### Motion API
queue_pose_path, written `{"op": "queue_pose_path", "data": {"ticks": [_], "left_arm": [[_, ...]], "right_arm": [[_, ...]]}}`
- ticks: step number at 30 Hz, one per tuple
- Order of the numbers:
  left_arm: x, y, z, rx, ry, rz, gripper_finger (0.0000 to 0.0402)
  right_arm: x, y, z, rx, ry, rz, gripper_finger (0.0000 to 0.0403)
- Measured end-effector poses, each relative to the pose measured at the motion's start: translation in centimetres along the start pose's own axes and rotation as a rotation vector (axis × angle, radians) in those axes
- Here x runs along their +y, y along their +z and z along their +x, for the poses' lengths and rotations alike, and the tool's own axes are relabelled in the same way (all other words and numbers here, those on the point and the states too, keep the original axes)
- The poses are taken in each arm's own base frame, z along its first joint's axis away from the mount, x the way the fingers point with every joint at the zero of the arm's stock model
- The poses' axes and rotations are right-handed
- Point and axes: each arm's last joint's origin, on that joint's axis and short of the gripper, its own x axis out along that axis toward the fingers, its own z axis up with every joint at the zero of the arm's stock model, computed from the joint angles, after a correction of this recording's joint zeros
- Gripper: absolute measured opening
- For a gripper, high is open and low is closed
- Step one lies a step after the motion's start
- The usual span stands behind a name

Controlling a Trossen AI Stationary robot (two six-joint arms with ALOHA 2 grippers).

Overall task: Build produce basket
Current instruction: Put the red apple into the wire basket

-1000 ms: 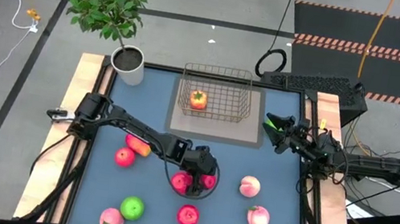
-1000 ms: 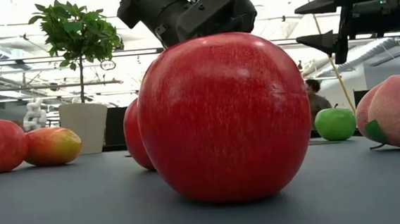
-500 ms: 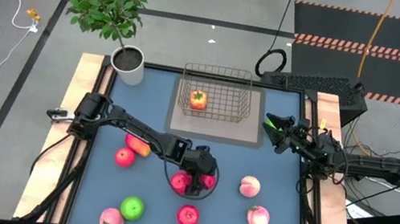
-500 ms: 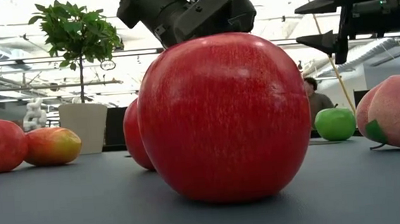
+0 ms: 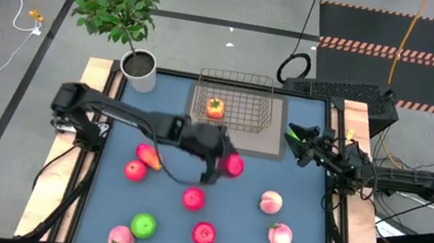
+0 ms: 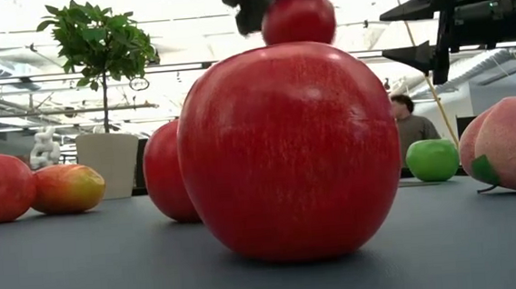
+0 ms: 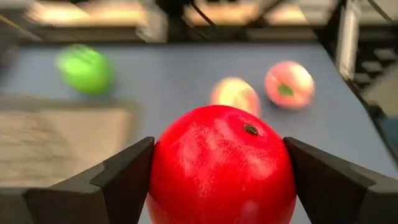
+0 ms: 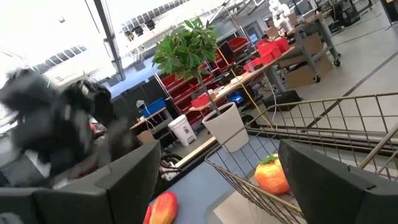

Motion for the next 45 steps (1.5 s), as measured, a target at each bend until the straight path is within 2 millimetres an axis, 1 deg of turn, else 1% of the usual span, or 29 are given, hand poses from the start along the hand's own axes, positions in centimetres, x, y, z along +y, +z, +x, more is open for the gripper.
{"op": "queue_pose_path", "data": {"ticks": [2,5,9,12,18,22,25,28,34,41,45], "left_arm": [[1.7,1.0,-1.6,-0.054,0.059,0.005,0.0335],[4.8,2.1,-3.4,-0.134,0.144,-0.013,0.0335],[9.4,2.5,-4.7,-0.204,0.26,-0.056,0.0335],[13.0,1.8,-4.4,-0.208,0.305,-0.089,0.0335],[19.4,-1.5,-2.4,-0.152,0.36,-0.203,0.0335],[22.3,-3.9,-1.0,-0.113,0.358,-0.289,0.0335],[23.5,-5.3,-0.3,-0.076,0.341,-0.334,0.0335],[24.2,-6.0,0.1,-0.009,0.323,-0.369,0.0335],[24.4,-5.5,1.0,0.11,0.326,-0.333,0.0335],[24.6,-7.1,2.6,0.203,0.342,-0.325,0.0335],[24.9,-7.8,2.6,0.25,0.34,-0.324,0.0335]], "right_arm": [[0.0,0.0,0.0,-0.001,0.0,-0.004,0.032],[0.0,0.0,0.0,-0.007,-0.009,-0.015,0.032],[-0.3,0.2,0.1,-0.028,-0.046,-0.026,0.032],[-0.4,0.2,0.1,-0.032,-0.054,-0.023,0.032],[-0.7,0.2,0.2,-0.031,-0.076,-0.039,0.032],[-0.8,0.3,0.2,-0.032,-0.088,-0.044,0.032],[-0.9,0.3,0.2,-0.031,-0.098,-0.05,0.032],[-1.1,0.3,0.3,-0.037,-0.109,-0.053,0.032],[-1.3,0.4,0.3,-0.039,-0.128,-0.054,0.032],[-1.4,0.3,0.3,-0.029,-0.131,-0.055,0.032],[-1.4,0.1,0.3,-0.013,-0.14,-0.06,0.032]]}}
